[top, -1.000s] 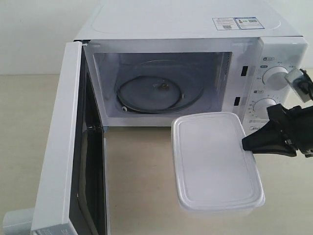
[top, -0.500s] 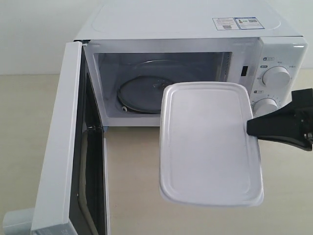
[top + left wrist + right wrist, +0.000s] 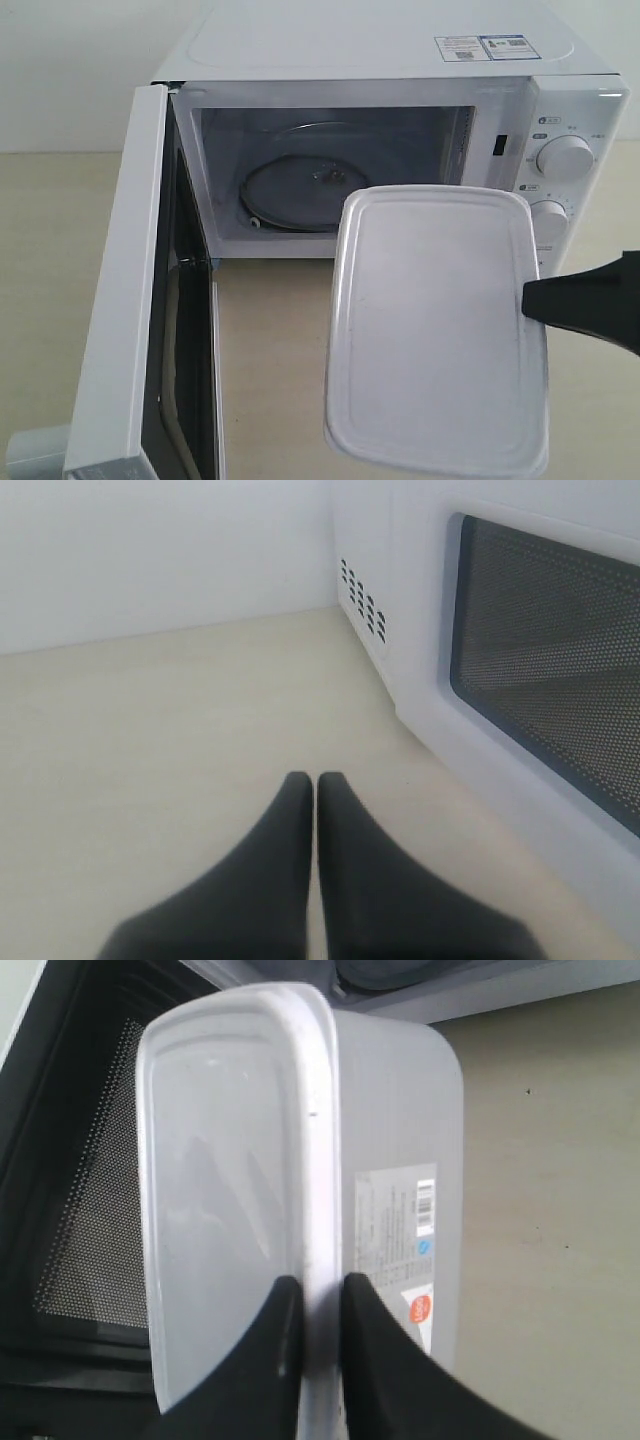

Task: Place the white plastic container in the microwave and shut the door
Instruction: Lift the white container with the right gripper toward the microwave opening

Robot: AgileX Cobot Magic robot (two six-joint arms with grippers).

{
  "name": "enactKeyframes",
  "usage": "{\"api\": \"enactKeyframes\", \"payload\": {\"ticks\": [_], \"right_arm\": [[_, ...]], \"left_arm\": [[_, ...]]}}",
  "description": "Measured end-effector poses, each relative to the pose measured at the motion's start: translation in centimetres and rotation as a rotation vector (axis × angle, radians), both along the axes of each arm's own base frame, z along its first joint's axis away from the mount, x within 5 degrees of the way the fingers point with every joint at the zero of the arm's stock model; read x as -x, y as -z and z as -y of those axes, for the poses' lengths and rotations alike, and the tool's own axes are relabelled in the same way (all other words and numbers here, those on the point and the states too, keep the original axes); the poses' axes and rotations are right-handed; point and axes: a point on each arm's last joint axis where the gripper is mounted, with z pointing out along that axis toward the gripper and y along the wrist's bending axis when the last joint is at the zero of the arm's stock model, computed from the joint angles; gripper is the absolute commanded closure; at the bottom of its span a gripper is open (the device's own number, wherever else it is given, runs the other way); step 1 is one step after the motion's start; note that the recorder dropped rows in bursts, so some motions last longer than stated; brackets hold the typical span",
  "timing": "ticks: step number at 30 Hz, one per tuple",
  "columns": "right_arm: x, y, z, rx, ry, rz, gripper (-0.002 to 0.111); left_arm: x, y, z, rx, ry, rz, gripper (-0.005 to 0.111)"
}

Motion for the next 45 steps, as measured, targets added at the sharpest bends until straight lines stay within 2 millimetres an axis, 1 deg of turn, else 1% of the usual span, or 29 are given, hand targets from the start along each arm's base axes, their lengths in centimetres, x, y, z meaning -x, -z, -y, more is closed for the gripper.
{"api": "enactKeyframes", "payload": {"ticks": [3,8,17,27,36,42,44,45], "right_arm": [[0.6,0.0,-0.1,0.008,0.008,0.015,0.109],[0.8,0.0,-0.2,-0.002,0.002,0.017,0.109],[2.0,1.6,0.2,0.016,0.164,-0.023,0.109],[4.5,1.3,-0.1,-0.056,0.306,-0.007,0.109],[5.0,1.4,-0.5,-0.072,0.286,-0.039,0.109],[5.5,1.2,-1.9,-0.07,0.179,-0.058,0.109],[5.7,0.8,-2.1,-0.075,0.206,-0.022,0.109],[5.7,0.3,-2.0,-0.083,0.254,0.018,0.109]], "left_arm": [[0.0,0.0,0.0,0.0,0.0,0.0,0.103],[0.0,0.0,0.0,0.0,0.0,0.0,0.103],[0.0,0.0,0.0,0.0,0.0,0.0,0.103],[0.0,0.0,0.0,0.0,0.0,0.0,0.103],[0.0,0.0,0.0,0.0,0.0,0.0,0.103],[0.0,0.0,0.0,0.0,0.0,0.0,0.103],[0.0,0.0,0.0,0.0,0.0,0.0,0.103],[0.0,0.0,0.0,0.0,0.0,0.0,0.103]]}}
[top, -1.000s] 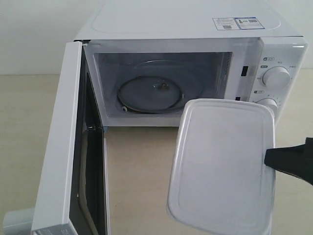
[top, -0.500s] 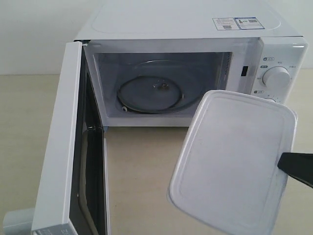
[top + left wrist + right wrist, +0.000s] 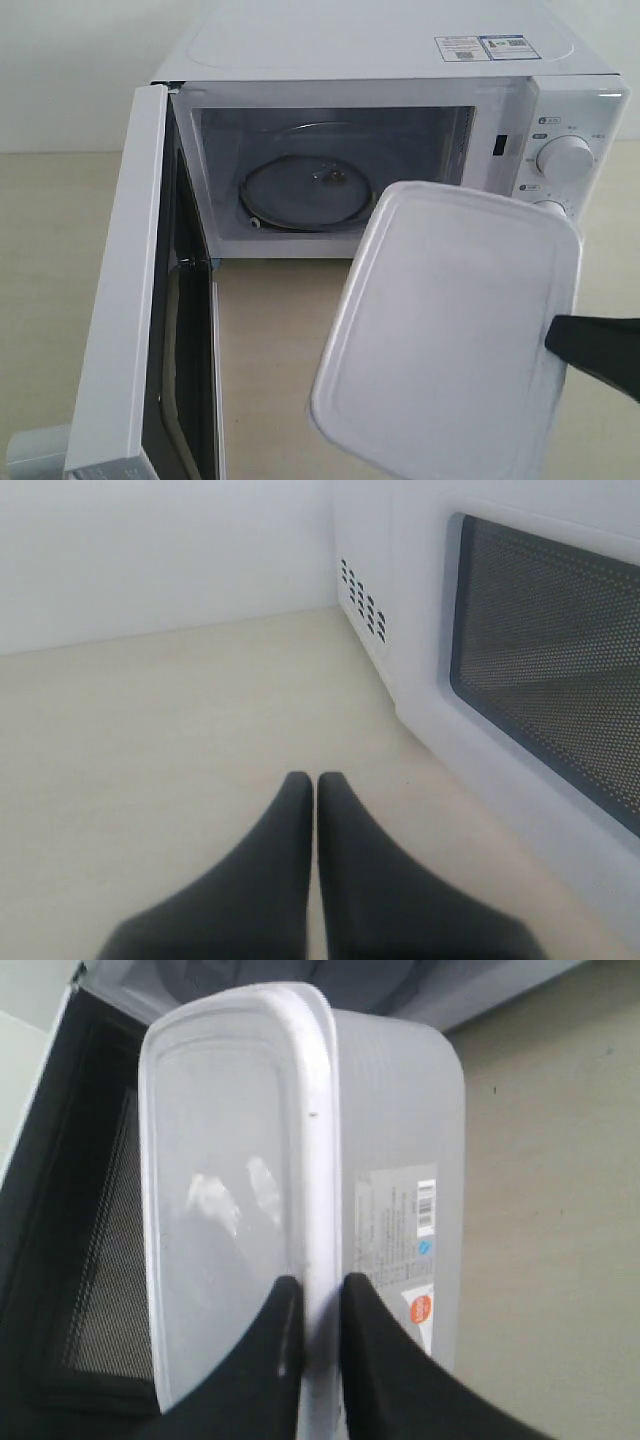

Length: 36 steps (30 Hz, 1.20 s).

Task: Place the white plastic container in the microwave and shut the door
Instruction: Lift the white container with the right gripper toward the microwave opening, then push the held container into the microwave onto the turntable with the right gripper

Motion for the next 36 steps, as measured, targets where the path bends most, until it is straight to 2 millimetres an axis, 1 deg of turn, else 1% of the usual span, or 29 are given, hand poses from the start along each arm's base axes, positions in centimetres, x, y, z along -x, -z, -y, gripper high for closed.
{"api": "enactKeyframes", "payload": {"ticks": [3,6,7,8,10,12,15,20,24,28,34,36], "right_arm": [[0.2,-0.4,0.3,-0.032,0.087,0.029,0.109],[0.4,0.9,0.5,-0.027,0.15,-0.013,0.109],[0.4,1.1,0.5,-0.02,0.159,0.003,0.109],[0.4,1.1,0.4,-0.06,0.169,0.009,0.109],[0.3,0.6,-0.2,-0.132,0.147,0.054,0.109],[0.0,0.6,-1.0,-0.167,0.109,0.048,0.109],[-0.8,1.4,-2.1,-0.164,0.076,0.006,0.109],[-2.2,2.1,-3.9,-0.191,0.046,0.018,0.109],[-3.5,3.6,-4.9,-0.178,0.059,-0.007,0.109],[-4.6,4.9,-5.5,-0.185,0.103,-0.024,0.109],[-6.0,6.3,-5.5,-0.217,0.212,-0.031,0.109],[-6.5,6.6,-5.8,-0.213,0.229,-0.037,0.109]], "left_arm": [[0.0,0.0,0.0,0.0,0.0,0.0,0.103],[0.0,0.0,0.0,0.0,0.0,0.0,0.103],[0.0,0.0,0.0,0.0,0.0,0.0,0.103],[0.0,0.0,0.0,0.0,0.0,0.0,0.103],[0.0,0.0,0.0,0.0,0.0,0.0,0.103],[0.0,0.0,0.0,0.0,0.0,0.0,0.103],[0.0,0.0,0.0,0.0,0.0,0.0,0.103],[0.0,0.0,0.0,0.0,0.0,0.0,0.103],[0.0,0.0,0.0,0.0,0.0,0.0,0.103],[0.0,0.0,0.0,0.0,0.0,0.0,0.103],[0.0,0.0,0.0,0.0,0.0,0.0,0.103],[0.0,0.0,0.0,0.0,0.0,0.0,0.103]]}}
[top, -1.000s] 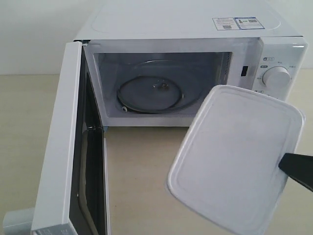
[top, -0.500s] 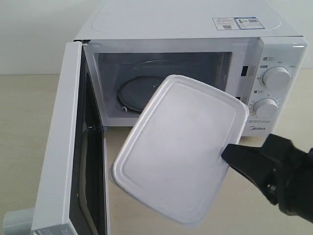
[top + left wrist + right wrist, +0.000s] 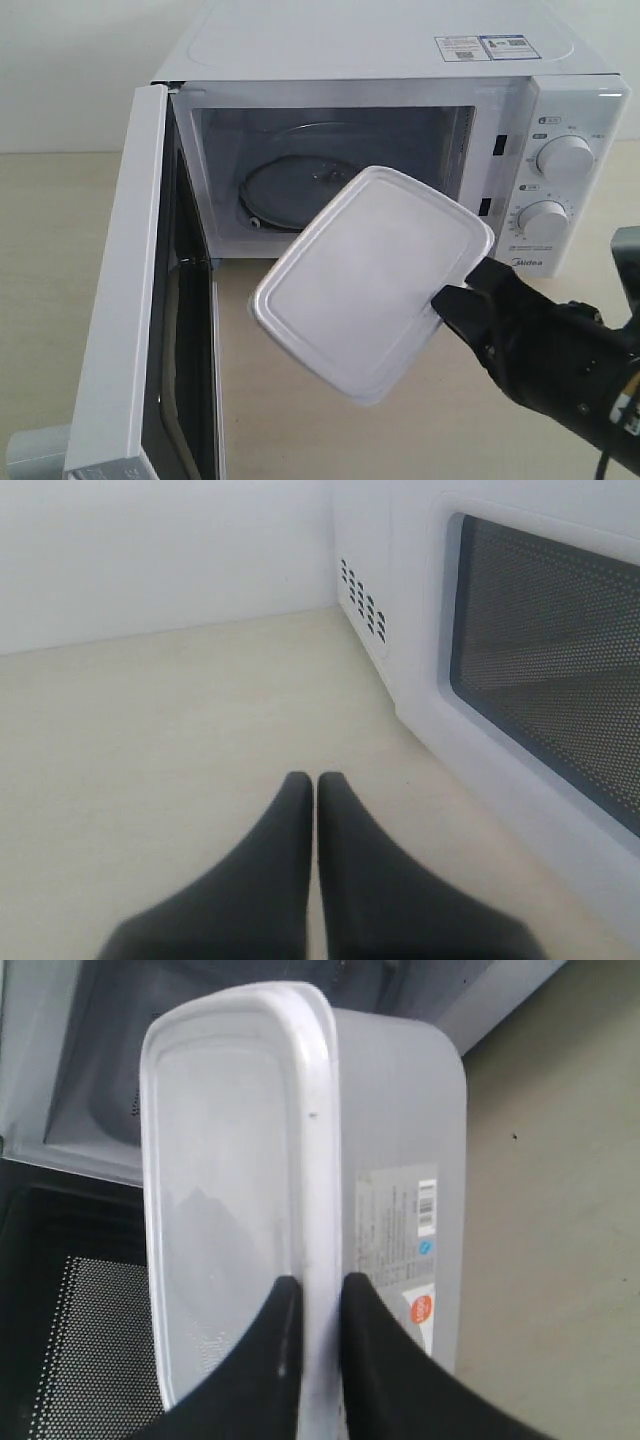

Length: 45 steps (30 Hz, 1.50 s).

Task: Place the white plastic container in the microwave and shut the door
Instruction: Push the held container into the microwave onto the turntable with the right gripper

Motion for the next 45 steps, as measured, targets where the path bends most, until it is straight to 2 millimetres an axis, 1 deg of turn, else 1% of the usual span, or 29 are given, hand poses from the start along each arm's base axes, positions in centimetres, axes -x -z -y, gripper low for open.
{"api": "enactKeyframes", "payload": {"ticks": [1,5,11,14,19,24,31,38,45], "right_arm": [[-0.3,0.1,-0.3,0.004,0.0,-0.003,0.109],[-2.7,0.1,-2.2,-0.009,0.0,-0.002,0.109],[-6.1,0.5,-4.3,-0.067,0.079,-0.018,0.109],[-7.5,0.8,-4.9,-0.095,0.133,-0.023,0.109],[-10.1,0.5,-6.4,-0.154,0.2,-0.011,0.109],[-11.7,0.0,-7.1,-0.205,0.258,0.001,0.109],[-13.4,-0.1,-8.1,-0.222,0.294,0.021,0.109],[-14.8,0.7,-8.8,-0.256,0.349,0.008,0.109],[-15.7,1.8,-9.1,-0.26,0.389,0.003,0.109]], "left_arm": [[0.0,0.0,0.0,0.0,0.0,0.0,0.103],[0.0,0.0,0.0,0.0,0.0,0.0,0.103],[0.0,0.0,0.0,0.0,0.0,0.0,0.103],[0.0,0.0,0.0,0.0,0.0,0.0,0.103],[0.0,0.0,0.0,0.0,0.0,0.0,0.103],[0.0,0.0,0.0,0.0,0.0,0.0,0.103],[0.0,0.0,0.0,0.0,0.0,0.0,0.103],[0.0,0.0,0.0,0.0,0.0,0.0,0.103],[0.0,0.0,0.0,0.0,0.0,0.0,0.103]]}}
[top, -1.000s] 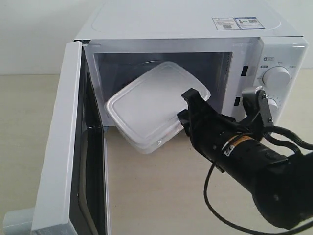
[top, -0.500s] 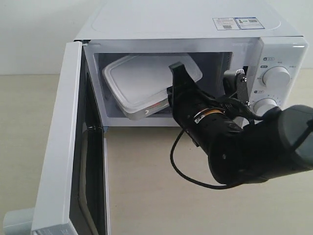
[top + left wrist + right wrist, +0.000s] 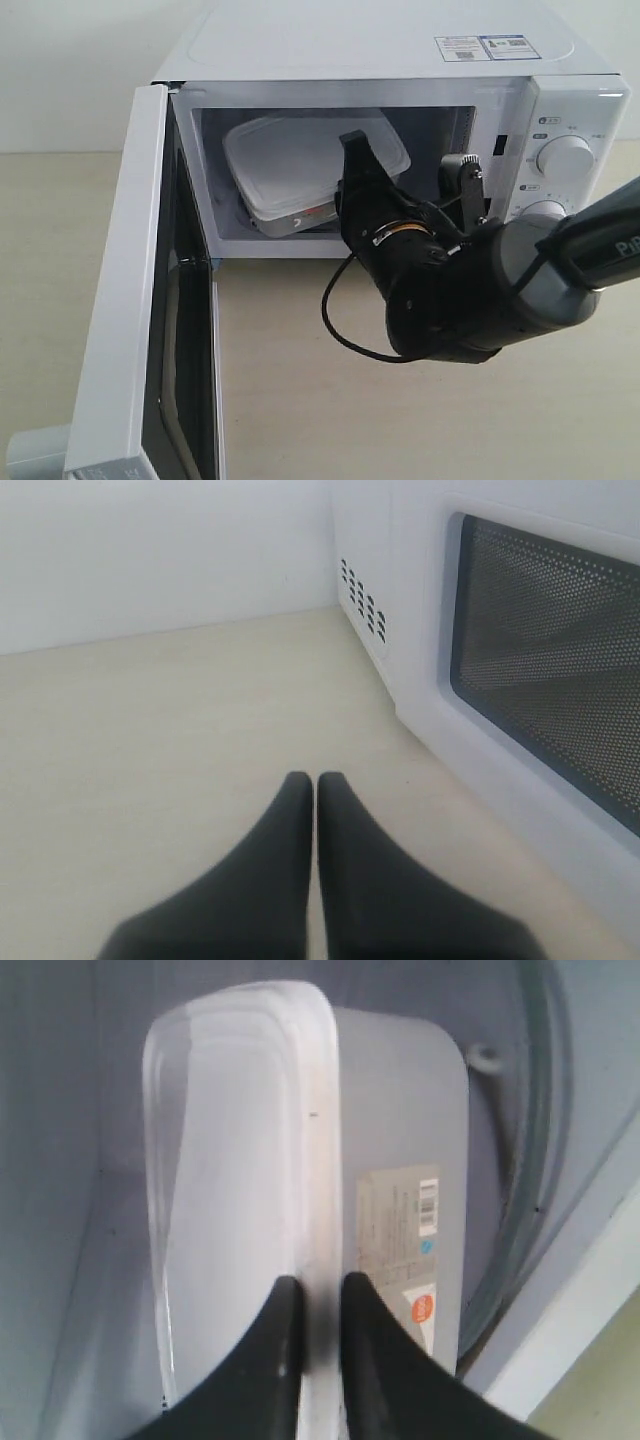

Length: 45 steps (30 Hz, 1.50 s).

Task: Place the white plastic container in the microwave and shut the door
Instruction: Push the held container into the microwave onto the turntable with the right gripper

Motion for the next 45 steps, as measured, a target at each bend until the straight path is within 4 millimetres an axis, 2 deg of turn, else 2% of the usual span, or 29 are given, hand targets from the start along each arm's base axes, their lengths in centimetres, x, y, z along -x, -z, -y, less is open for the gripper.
{"api": "enactKeyframes", "payload": {"ticks": [15,24,26,31,33,45], "right_arm": [[-0.9,-0.5,0.3,0.024,0.091,0.057,0.109],[-1.5,0.3,-0.1,0.04,0.098,0.041,0.108],[-1.6,0.5,0.0,0.049,0.098,0.037,0.104],[-1.6,0.5,0.0,0.063,0.095,0.039,0.08],[-1.6,0.4,0.0,0.062,0.099,0.048,0.075],[-1.5,0.4,-0.2,0.11,0.05,0.068,0.075]], "left_arm": [[0.0,0.0,0.0,0.0,0.0,0.0,0.103],[0.0,0.0,0.0,0.0,0.0,0.0,0.103],[0.0,0.0,0.0,0.0,0.0,0.0,0.103],[0.0,0.0,0.0,0.0,0.0,0.0,0.103],[0.0,0.0,0.0,0.0,0.0,0.0,0.103],[0.0,0.0,0.0,0.0,0.0,0.0,0.103]]}}
